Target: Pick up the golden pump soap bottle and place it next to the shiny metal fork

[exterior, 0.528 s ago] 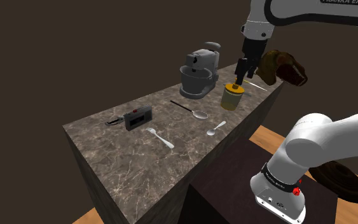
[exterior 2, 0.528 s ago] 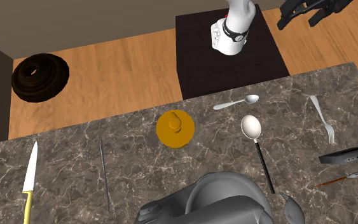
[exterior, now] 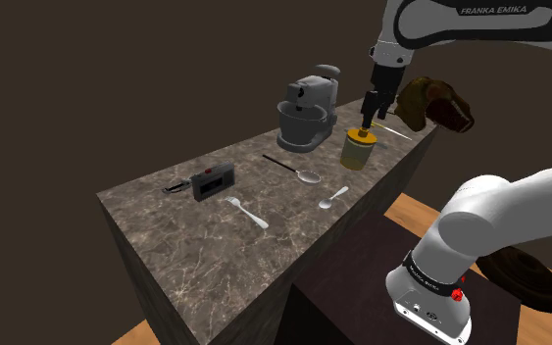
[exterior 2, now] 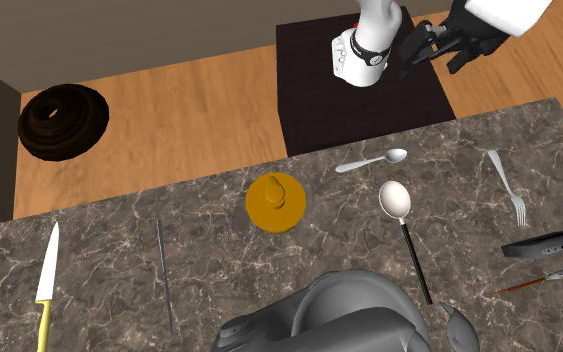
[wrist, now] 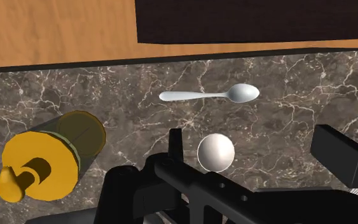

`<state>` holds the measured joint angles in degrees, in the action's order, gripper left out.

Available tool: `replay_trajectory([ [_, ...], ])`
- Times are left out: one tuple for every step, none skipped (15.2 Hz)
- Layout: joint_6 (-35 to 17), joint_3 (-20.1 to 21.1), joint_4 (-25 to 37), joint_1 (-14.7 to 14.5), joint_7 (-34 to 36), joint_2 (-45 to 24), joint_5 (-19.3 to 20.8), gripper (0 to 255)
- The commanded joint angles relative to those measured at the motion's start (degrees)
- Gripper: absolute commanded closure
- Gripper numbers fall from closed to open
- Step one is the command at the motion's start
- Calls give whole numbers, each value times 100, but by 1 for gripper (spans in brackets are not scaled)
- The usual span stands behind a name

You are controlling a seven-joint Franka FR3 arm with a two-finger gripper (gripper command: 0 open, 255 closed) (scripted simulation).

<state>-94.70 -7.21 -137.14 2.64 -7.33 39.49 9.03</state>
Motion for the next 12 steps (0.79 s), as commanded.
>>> replay_trajectory([
  [-198, -242, 85, 72, -248, -232, 111, 0],
  [-309, -361, 136, 101, -365, -373, 153, 0],
  [-419, -480, 195, 126, -483, -519, 188, 0],
  [-527, -598, 260, 150, -602, -672, 216, 0],
  [-634, -715, 333, 171, -722, -831, 236, 0],
  [-738, -830, 413, 190, -844, -995, 248, 0],
  [-839, -945, 500, 206, -967, -1164, 252, 0],
  [-938, -1059, 594, 220, -1093, -1339, 246, 0],
  [-1033, -1172, 695, 231, -1222, -1518, 231, 0],
  [-1125, -1285, 803, 240, -1353, -1703, 207, 0],
  [-1213, -1396, 918, 248, -1487, -1893, 172, 0],
  [-1296, -1505, 1040, 255, -1626, -2088, 126, 0],
])
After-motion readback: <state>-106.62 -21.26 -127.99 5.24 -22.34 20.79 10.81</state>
